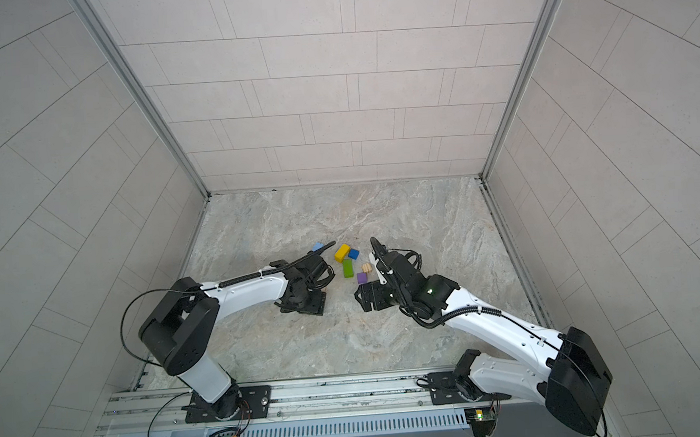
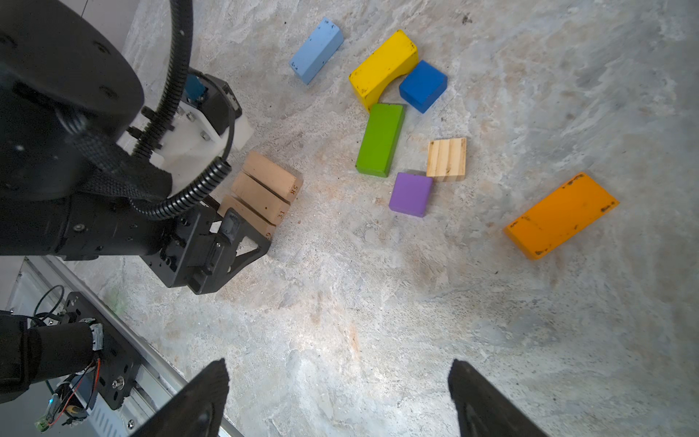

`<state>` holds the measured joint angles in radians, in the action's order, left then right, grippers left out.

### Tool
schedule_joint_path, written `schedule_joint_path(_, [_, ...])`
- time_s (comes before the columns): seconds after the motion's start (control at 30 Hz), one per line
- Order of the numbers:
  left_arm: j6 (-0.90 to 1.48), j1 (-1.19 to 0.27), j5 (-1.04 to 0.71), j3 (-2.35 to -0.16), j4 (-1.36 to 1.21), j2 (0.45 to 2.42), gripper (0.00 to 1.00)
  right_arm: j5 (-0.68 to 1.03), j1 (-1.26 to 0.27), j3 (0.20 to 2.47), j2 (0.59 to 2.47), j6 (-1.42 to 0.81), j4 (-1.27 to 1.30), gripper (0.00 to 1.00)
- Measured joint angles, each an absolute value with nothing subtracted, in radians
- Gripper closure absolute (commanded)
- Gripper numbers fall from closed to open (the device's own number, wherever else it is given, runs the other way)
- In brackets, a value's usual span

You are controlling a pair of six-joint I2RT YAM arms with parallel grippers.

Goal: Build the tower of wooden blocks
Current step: 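Hold the third wood bar pressed on the stack with the left gripper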

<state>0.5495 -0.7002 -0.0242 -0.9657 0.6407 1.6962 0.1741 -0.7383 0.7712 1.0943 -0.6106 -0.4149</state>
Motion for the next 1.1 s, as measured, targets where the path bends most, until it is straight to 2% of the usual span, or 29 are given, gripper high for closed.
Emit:
schedule_joint_path(0.8, [0.549,-0.703,-0.017,-0.995,0.643,1.723,0.19,0.174,-0.738,0.771,1.094,-0.61,-0.416,0.08])
schedule_joint_path(1.1, [0.55,-0.703,-0.009,-0.995,0.635,1.724,0.1,0.174,-0.738,0.771,1.094,-0.61,-0.416,0.08])
